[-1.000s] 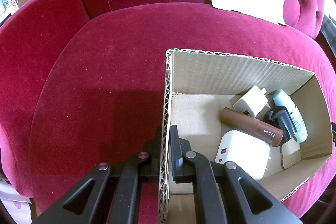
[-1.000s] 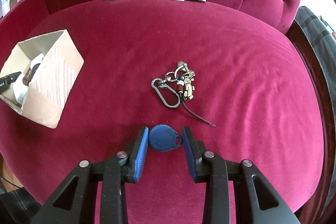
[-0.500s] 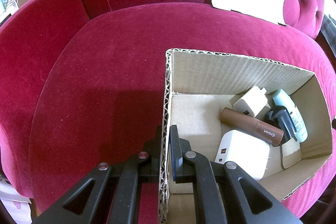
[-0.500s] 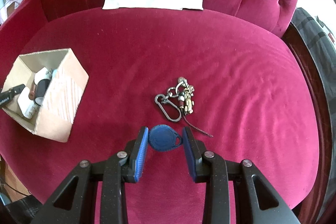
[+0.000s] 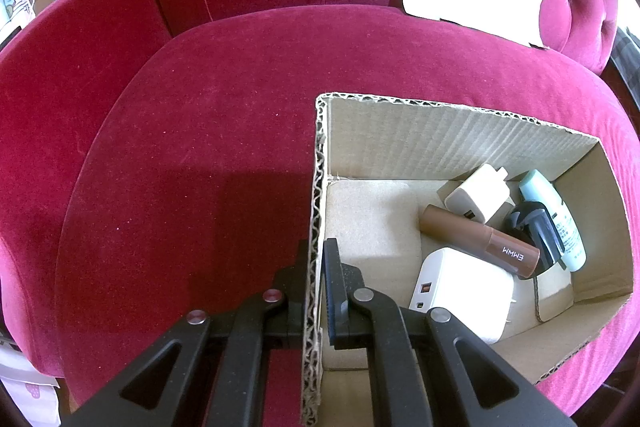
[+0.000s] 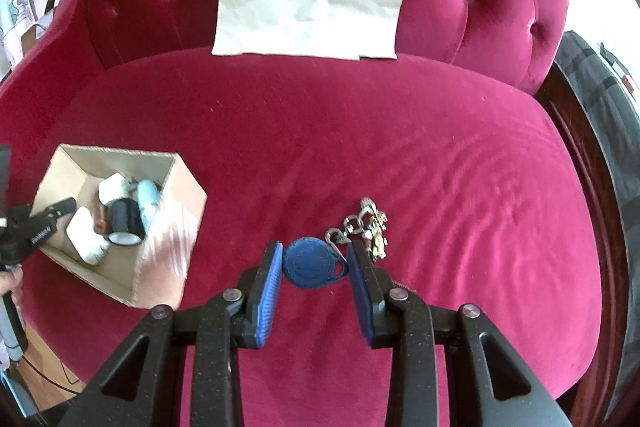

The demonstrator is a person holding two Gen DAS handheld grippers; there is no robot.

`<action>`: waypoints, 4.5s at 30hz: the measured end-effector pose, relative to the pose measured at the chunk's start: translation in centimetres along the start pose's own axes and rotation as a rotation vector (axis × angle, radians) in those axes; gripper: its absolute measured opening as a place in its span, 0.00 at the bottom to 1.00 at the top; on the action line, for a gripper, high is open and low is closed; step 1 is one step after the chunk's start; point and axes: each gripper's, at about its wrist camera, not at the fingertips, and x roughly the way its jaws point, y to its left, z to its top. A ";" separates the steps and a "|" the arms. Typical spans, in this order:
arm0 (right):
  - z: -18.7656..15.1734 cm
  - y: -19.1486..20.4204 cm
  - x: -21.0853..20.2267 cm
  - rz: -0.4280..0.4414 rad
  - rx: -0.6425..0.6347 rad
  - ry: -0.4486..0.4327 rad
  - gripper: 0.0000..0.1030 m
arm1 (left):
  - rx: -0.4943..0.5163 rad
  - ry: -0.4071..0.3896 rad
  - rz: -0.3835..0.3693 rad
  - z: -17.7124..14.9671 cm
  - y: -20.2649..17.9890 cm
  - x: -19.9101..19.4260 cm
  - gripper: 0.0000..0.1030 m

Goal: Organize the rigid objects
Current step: 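Lift the key fob with the right tool and carry it over the box, then open the right tool to drop the key fob into the box, then withdraw the right tool toward the metal keychain with carabiner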

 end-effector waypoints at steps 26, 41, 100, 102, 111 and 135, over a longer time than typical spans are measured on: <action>3.3 6.3 -2.8 0.101 -0.022 -0.076 0.34 | 0.000 0.001 0.000 0.4 0.5 0.5 0.05; 4.3 11.2 -2.0 0.181 -0.043 -0.071 0.34 | -0.001 0.002 -0.001 0.4 0.5 0.5 0.05; 3.8 18.6 3.2 0.187 -0.101 -0.065 0.84 | -0.007 0.002 -0.004 0.4 0.8 0.5 0.05; 3.8 18.3 3.3 0.162 -0.100 -0.068 0.92 | -0.008 0.002 -0.005 0.4 0.8 0.5 0.05; 3.9 17.7 3.0 0.125 -0.120 -0.085 1.00 | -0.005 0.002 -0.003 0.4 0.7 0.4 0.05; 4.6 11.3 0.4 0.083 -0.085 -0.135 1.00 | -0.007 0.004 -0.004 0.2 0.9 0.2 0.05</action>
